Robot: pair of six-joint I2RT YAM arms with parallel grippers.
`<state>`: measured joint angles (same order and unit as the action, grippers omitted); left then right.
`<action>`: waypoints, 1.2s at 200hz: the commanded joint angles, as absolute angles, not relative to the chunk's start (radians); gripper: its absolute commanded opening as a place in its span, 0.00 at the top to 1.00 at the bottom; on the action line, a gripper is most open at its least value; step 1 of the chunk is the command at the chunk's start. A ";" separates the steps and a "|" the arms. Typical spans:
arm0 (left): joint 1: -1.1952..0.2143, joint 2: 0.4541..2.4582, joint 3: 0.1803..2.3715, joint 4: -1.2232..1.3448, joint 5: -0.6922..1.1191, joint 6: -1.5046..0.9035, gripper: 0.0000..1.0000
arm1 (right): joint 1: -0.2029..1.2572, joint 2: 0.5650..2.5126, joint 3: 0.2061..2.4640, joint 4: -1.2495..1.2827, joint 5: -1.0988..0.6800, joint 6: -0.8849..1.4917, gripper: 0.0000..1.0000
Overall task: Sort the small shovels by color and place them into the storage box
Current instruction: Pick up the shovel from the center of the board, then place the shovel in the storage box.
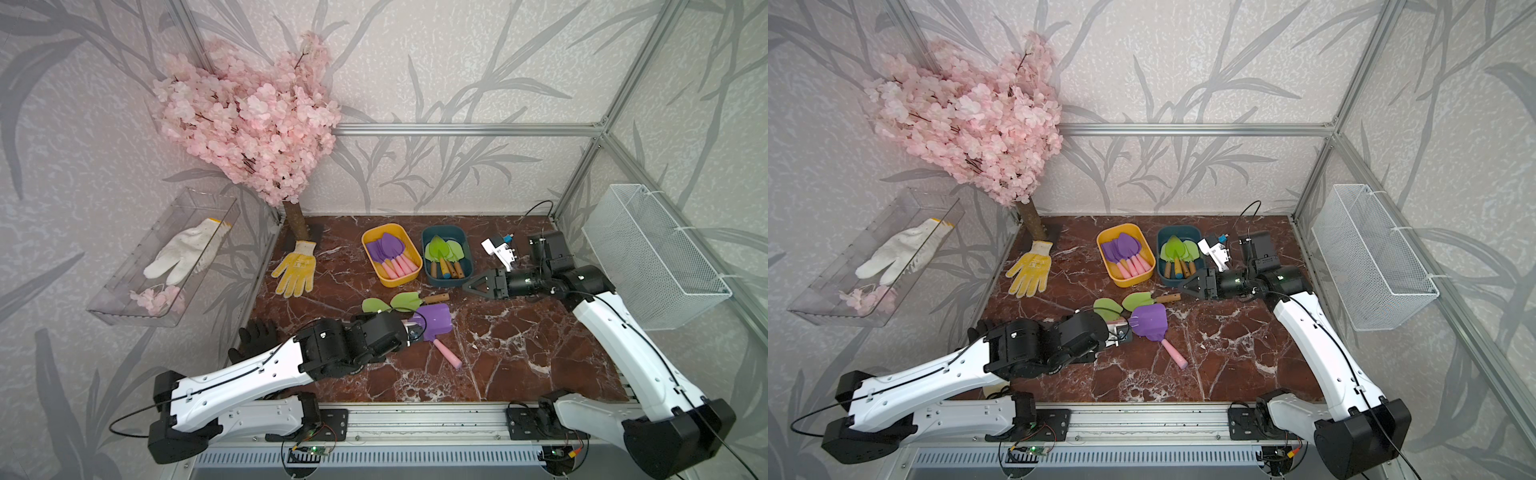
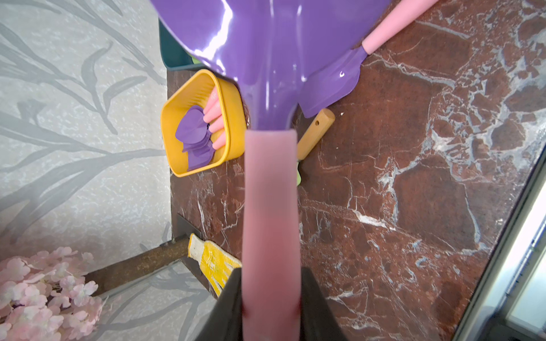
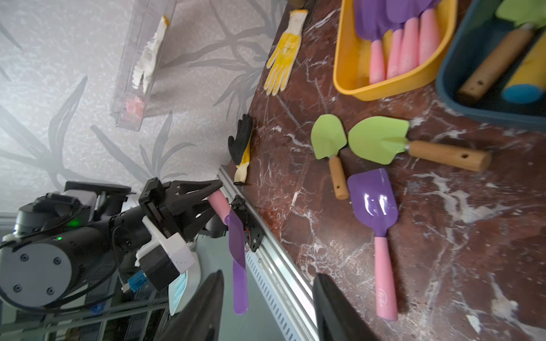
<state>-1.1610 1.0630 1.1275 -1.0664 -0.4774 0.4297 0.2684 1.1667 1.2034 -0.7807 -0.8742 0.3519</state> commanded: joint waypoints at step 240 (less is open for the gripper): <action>-0.609 2.027 2.441 -1.510 -0.120 -0.899 0.97 | 0.202 1.086 1.025 -0.728 -0.809 0.494 0.48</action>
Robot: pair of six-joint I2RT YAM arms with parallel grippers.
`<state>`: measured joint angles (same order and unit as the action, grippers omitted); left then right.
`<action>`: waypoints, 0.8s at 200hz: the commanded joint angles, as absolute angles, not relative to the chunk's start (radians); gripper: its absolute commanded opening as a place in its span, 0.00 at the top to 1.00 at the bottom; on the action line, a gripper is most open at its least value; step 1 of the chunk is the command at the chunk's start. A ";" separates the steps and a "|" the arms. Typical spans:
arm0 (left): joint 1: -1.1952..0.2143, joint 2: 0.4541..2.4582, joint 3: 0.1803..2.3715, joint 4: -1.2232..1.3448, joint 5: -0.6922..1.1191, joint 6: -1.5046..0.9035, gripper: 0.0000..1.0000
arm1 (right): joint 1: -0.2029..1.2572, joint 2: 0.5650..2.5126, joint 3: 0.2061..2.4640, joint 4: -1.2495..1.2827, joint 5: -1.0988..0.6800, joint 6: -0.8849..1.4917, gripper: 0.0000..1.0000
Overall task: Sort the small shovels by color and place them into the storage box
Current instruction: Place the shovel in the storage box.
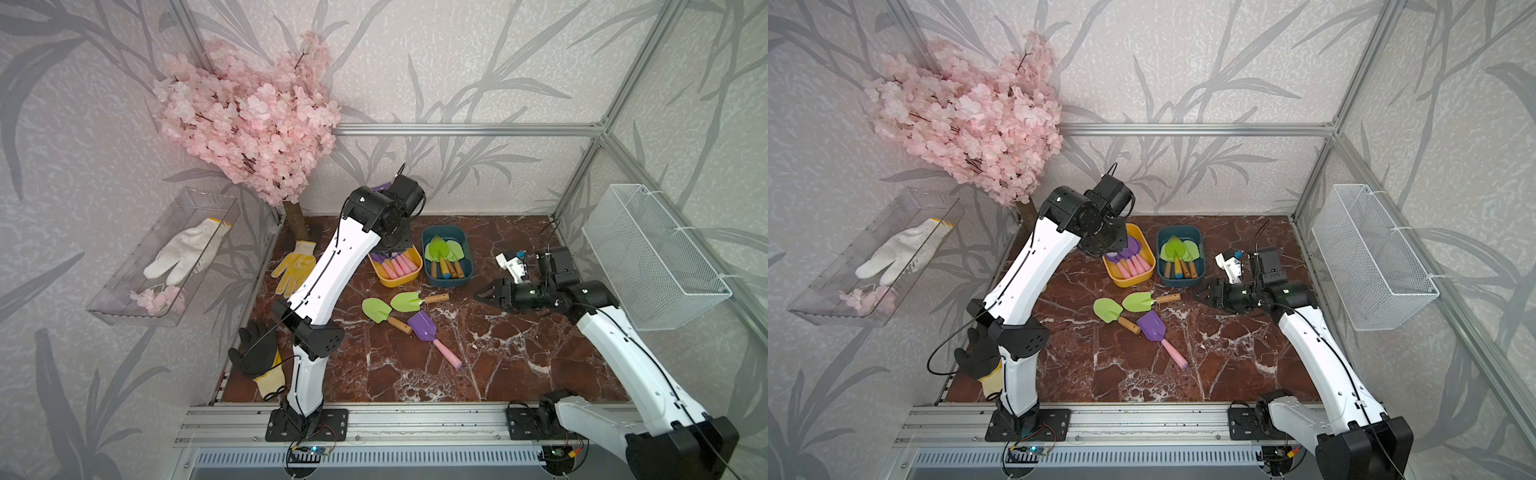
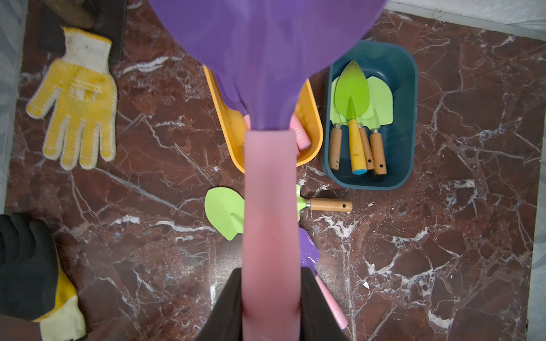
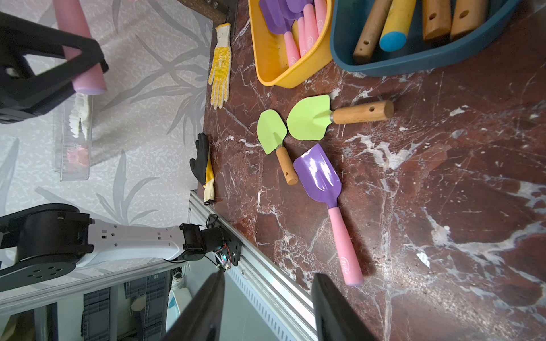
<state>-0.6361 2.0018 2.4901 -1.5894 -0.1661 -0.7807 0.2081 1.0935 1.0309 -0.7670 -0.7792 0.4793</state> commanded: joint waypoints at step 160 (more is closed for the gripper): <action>-0.492 2.321 2.402 -1.347 0.006 -1.046 0.99 | 0.209 1.078 0.978 -0.640 -0.882 0.548 0.48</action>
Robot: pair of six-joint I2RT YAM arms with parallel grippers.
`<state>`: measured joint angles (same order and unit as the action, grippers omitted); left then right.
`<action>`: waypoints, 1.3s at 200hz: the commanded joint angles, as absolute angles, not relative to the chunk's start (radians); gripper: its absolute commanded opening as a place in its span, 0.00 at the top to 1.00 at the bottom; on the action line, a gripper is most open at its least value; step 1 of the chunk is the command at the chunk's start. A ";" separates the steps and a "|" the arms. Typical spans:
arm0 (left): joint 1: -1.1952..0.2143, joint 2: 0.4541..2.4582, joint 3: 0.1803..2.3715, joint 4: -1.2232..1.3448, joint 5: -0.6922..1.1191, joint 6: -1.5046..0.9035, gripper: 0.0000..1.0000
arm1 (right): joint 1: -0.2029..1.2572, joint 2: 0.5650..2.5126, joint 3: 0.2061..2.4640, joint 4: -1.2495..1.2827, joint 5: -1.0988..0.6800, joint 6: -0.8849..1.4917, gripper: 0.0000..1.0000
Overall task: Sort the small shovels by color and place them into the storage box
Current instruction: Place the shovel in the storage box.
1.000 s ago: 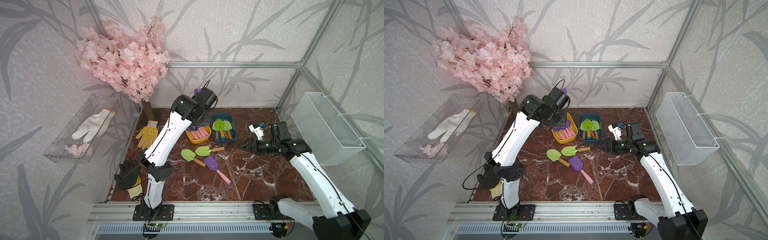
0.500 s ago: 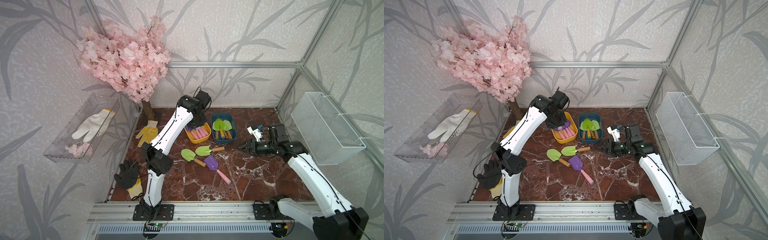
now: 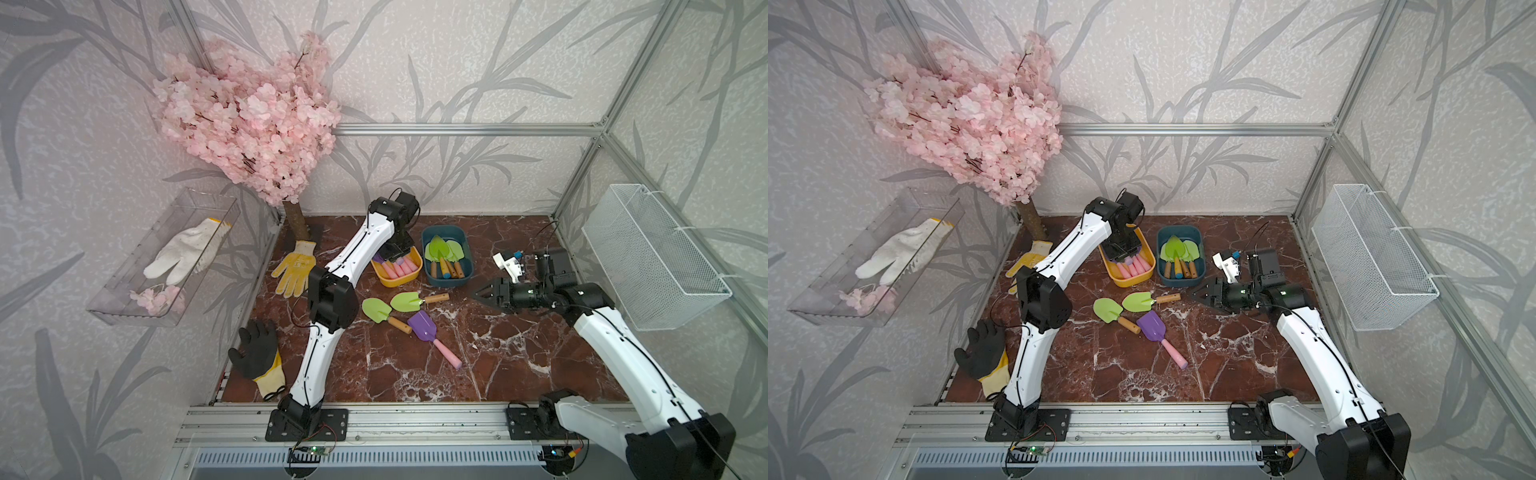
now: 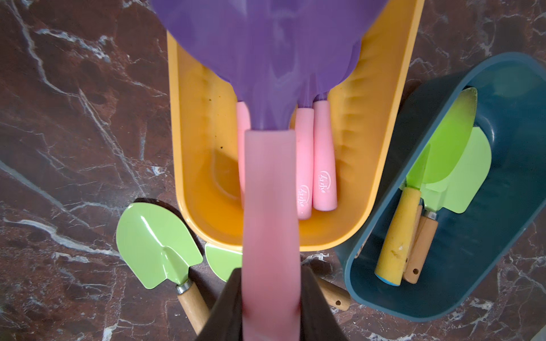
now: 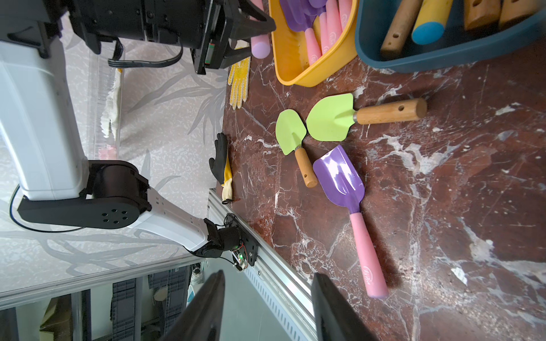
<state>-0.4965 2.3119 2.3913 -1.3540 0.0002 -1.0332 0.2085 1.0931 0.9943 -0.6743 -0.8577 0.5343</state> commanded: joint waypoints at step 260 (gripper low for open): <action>-0.493 2.468 2.483 -1.411 0.012 -0.852 0.99 | 0.210 1.100 0.923 -0.589 -0.909 0.554 0.48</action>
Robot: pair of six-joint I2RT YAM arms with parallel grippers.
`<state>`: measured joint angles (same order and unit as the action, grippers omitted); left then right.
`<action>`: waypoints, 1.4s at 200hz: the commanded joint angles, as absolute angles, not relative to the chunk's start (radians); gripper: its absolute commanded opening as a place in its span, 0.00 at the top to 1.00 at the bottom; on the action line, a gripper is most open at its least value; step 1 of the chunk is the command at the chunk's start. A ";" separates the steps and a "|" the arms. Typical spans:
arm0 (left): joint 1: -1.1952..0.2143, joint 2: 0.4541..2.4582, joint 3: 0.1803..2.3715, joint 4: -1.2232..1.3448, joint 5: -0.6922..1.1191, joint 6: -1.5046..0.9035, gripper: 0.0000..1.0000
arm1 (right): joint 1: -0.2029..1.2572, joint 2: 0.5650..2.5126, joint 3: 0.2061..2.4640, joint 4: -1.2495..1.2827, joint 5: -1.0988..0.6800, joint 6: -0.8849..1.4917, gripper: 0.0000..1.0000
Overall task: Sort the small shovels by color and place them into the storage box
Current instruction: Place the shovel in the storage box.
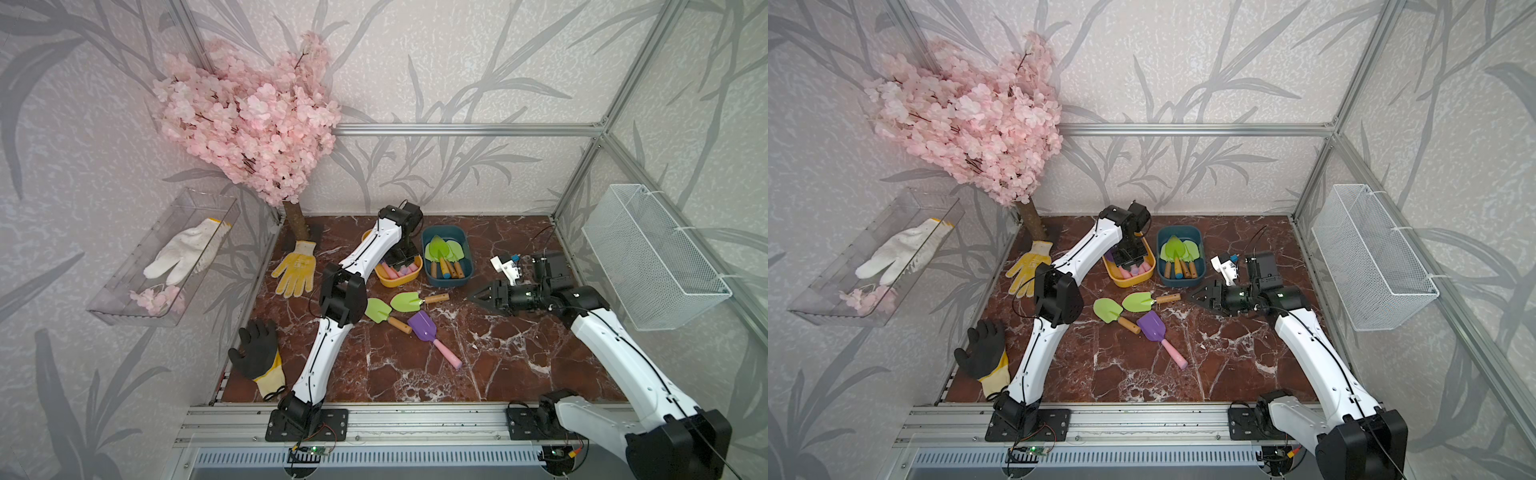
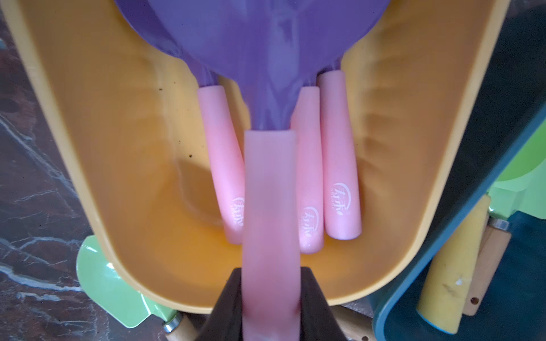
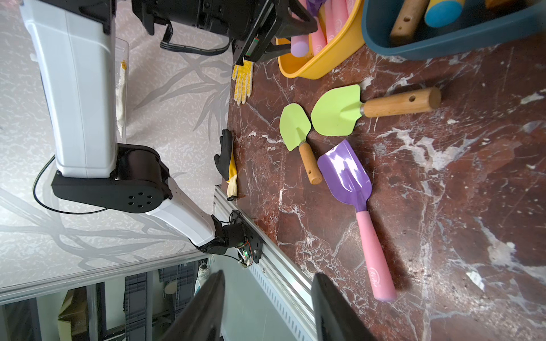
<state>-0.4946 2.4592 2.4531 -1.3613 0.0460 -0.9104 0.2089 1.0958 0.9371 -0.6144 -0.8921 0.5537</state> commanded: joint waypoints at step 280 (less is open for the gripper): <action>-0.473 2.472 2.422 -1.425 -0.042 -0.605 1.00 | 0.210 1.107 0.917 -0.584 -0.911 0.551 0.48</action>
<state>-0.4801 2.4958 2.4371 -1.4269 -0.0185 -0.5964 0.2089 1.1065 0.9150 -0.5949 -0.8989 0.5568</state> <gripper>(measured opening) 0.269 0.520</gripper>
